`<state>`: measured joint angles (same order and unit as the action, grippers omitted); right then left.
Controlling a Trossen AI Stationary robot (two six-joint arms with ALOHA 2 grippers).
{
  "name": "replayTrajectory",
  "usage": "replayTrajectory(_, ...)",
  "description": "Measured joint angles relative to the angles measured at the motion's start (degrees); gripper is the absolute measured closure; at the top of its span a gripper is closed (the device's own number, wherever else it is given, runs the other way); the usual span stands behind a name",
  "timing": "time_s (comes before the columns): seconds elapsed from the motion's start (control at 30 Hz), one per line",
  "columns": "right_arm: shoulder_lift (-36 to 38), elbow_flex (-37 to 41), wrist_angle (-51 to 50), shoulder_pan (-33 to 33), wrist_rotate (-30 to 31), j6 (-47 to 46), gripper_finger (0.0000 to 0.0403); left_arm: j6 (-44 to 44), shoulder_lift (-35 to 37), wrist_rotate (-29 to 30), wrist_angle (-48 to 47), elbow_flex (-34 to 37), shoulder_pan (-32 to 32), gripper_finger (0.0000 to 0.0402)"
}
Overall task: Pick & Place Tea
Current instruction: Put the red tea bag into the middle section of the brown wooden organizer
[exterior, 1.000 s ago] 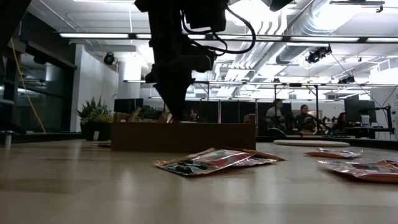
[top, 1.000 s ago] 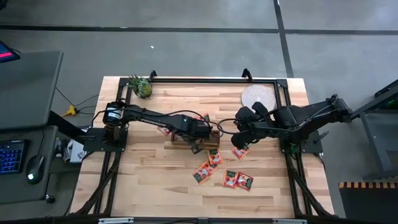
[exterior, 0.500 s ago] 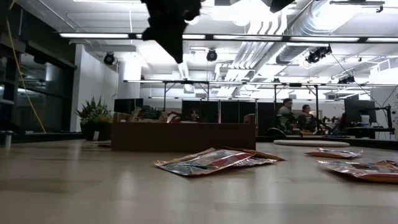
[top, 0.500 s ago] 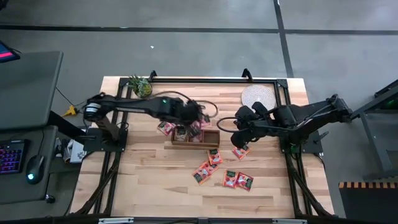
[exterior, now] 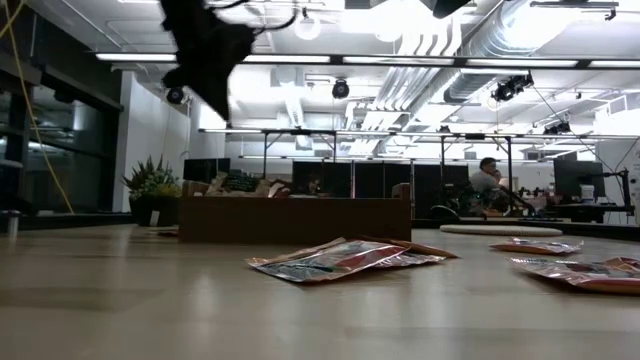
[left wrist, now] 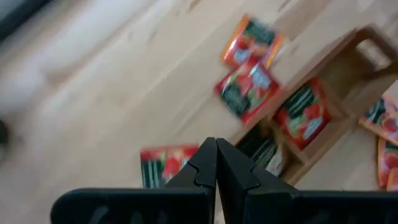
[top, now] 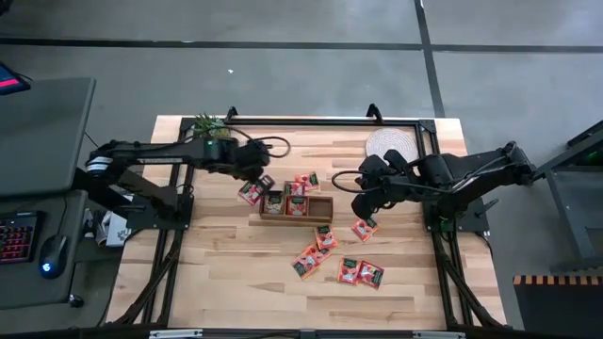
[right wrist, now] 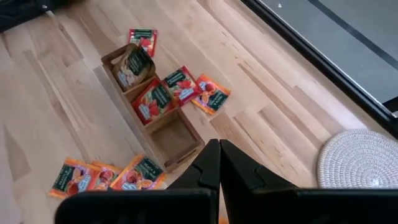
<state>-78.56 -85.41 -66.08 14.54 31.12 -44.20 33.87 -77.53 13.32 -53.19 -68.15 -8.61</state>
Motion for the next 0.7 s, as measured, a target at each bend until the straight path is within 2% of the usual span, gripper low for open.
replayTrajectory(0.1, 0.0, 0.0, 0.5, -0.6, -0.2, 1.0, 0.0403, 4.0, 3.9, -2.3, 3.6, 6.4, -1.8, 0.0401)
replayTrajectory(0.27, 0.0, 0.0, 1.9, -2.1, -1.7, 2.7, 0.0403, 10.6, 7.4, -4.5, 4.4, 14.7, -3.9, 0.0401)
replayTrajectory(0.7, 0.0, 0.0, 4.8, -4.5, -4.1, 6.3, 0.0403, 18.1, 7.9, -10.0, 10.6, 29.0, -8.5, 0.0402)
